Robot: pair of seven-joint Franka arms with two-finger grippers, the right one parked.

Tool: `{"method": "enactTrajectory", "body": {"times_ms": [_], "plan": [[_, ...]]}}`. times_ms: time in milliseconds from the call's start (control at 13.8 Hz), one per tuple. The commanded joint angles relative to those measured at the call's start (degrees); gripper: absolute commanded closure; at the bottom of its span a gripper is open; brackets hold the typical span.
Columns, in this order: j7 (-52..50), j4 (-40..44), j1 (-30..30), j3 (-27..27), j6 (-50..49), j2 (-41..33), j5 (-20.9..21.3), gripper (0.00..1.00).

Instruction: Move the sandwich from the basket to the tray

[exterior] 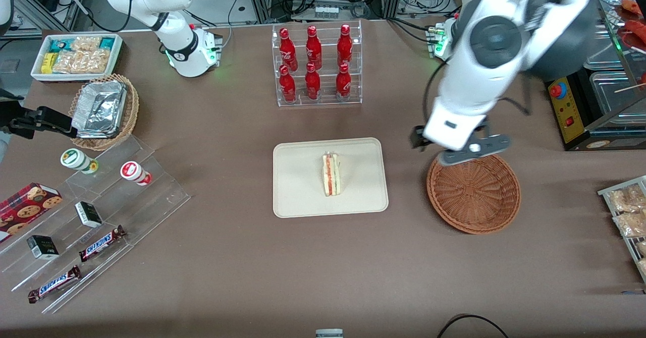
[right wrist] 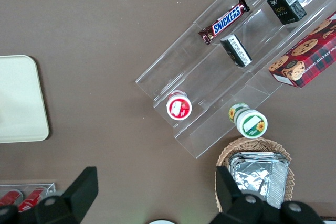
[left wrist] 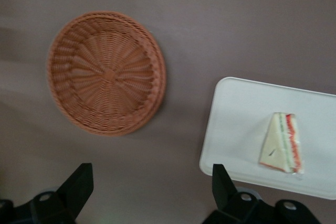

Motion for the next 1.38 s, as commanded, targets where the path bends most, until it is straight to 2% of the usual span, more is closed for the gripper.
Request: {"method": "enactTrajectory", "body": {"times_ms": [0,363,653,1306], "plan": [[8.85,-2.46,5.55,-0.63,-2.73,-4.27,-1.04,0.0],[26.44,-6.85,16.36,-0.54,-3.62,-8.84,-2.97,0.0],[32.16,-7.91,20.32,-0.54,-3.53,-10.34,-3.06,0.0],[32.7,-5.01,20.77,-0.54,-3.97,-9.29,-3.5,0.0]]}}
